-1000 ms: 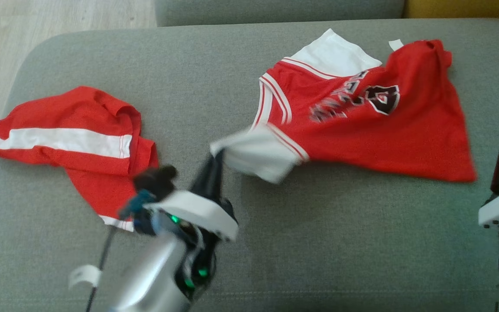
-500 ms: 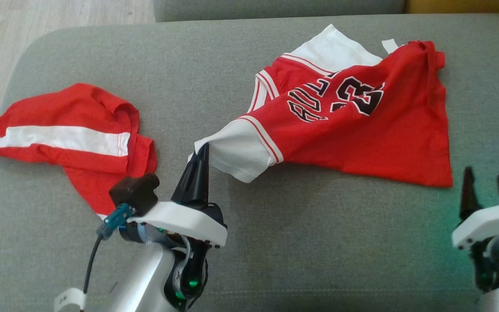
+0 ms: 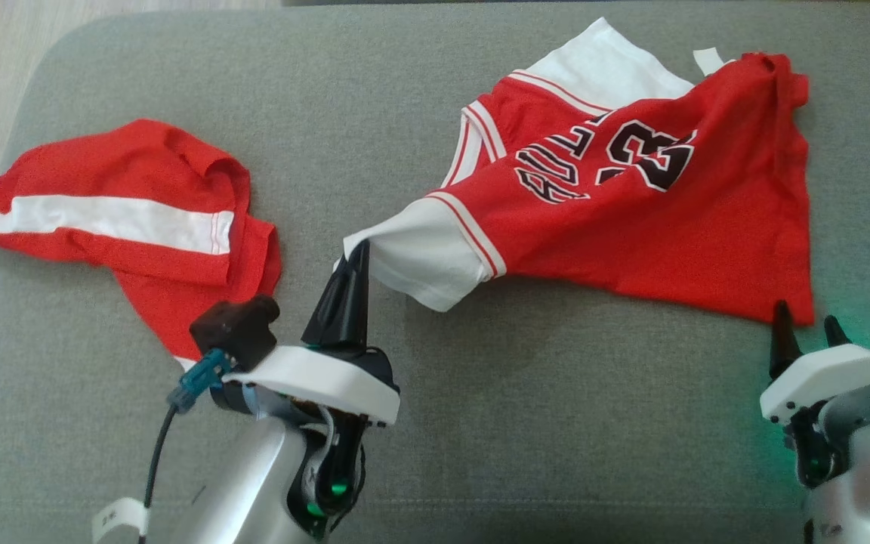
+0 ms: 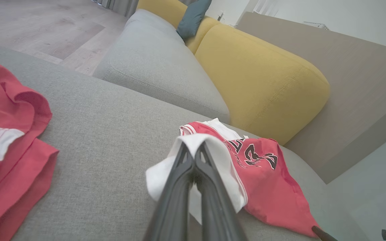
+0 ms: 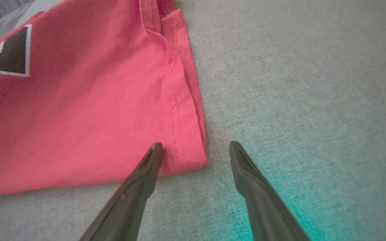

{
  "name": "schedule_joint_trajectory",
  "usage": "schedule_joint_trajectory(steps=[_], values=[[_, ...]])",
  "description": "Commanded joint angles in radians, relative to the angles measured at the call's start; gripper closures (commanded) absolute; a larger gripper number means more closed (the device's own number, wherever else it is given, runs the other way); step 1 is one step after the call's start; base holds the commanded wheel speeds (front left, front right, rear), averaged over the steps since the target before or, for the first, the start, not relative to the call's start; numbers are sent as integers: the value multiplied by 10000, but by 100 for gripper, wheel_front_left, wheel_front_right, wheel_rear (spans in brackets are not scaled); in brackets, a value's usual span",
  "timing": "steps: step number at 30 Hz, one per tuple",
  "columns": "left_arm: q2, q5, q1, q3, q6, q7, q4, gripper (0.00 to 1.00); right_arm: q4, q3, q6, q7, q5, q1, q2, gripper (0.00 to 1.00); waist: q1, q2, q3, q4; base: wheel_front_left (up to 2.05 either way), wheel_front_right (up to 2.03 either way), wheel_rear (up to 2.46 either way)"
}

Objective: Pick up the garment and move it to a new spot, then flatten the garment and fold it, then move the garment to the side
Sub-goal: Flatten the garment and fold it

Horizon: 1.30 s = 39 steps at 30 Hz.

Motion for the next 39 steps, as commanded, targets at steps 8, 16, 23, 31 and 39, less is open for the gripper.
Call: schedule_joint_trajectory(steps=[8, 16, 23, 31, 39], values=[[24, 75, -677, 369, -48, -124, -480, 100, 708, -115, -7, -80, -613, -942, -68, 100, 0, 0, 248, 88, 0, 0, 0], [24, -541, -1164, 915, -26, -124, -1158, 100, -1113, 264, -7, -453, -755, -1684, -68, 100, 0, 0, 20, -139, 0, 0, 0], [24, -376, -2131, 1418, -57, -124, -1892, 100, -4362, 1315, -7, 25, 144, -2018, -588, 100, 0, 0, -674, -457, 0, 0, 0], [24, -163, -3117, 1813, -55, -124, -2465, 100, -6758, 2044, -7, 490, 737, -2441, -973, 100, 0, 0, -1611, -720, 0, 0, 0], [119, 160, -3821, 2100, 239, -38, -3586, 100, -8623, 1870, -7, 1465, 823, -2594, -575, 100, 0, 0, -2233, -838, 0, 0, 0]])
